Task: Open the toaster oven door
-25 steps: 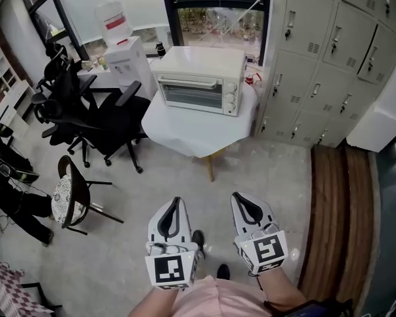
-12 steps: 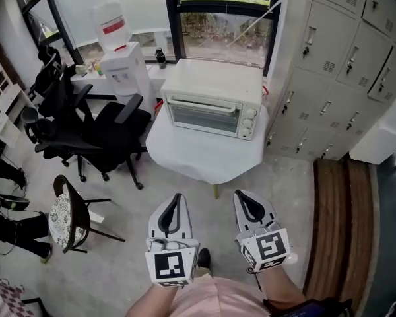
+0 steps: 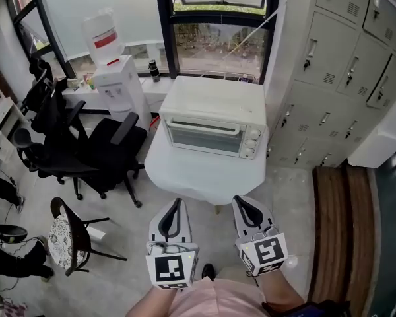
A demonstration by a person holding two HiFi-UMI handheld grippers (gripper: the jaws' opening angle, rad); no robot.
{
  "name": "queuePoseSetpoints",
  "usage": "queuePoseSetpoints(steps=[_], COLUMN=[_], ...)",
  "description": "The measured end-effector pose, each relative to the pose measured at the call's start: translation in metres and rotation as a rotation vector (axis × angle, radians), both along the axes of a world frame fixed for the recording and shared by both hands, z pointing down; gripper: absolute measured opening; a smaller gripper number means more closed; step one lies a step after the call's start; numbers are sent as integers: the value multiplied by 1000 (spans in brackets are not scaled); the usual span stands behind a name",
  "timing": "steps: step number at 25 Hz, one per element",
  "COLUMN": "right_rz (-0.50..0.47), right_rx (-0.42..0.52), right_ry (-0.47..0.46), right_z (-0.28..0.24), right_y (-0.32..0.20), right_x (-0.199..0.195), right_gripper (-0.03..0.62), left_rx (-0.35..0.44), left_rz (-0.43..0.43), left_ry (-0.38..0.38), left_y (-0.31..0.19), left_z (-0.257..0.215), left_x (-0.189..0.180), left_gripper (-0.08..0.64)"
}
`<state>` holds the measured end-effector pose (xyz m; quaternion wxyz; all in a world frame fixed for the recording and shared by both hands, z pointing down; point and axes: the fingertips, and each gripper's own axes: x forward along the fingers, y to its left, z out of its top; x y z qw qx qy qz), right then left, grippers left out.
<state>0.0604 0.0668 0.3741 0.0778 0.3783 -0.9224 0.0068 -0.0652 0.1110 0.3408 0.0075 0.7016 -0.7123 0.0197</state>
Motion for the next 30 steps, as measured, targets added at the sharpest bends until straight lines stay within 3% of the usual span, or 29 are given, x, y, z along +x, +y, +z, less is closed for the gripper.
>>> queuePoseSetpoints(steps=[11,24,30], right_rz=[34,34,-14], right_rx=[-53,-59,-39], right_ry=[-13,-19,-33], right_z=[26,33,21], right_y=[-55,-183,-235], right_x=[-4,-23,-39], right_gripper=[2,2,8], left_rx=[-85,-96,-83], left_rz=[38,34,18], left_ry=[-33,-65,-71], left_y=[-58,-184,-234], left_z=[33,37,28], left_x=[-8,-33,-43], left_gripper=[14,14,14])
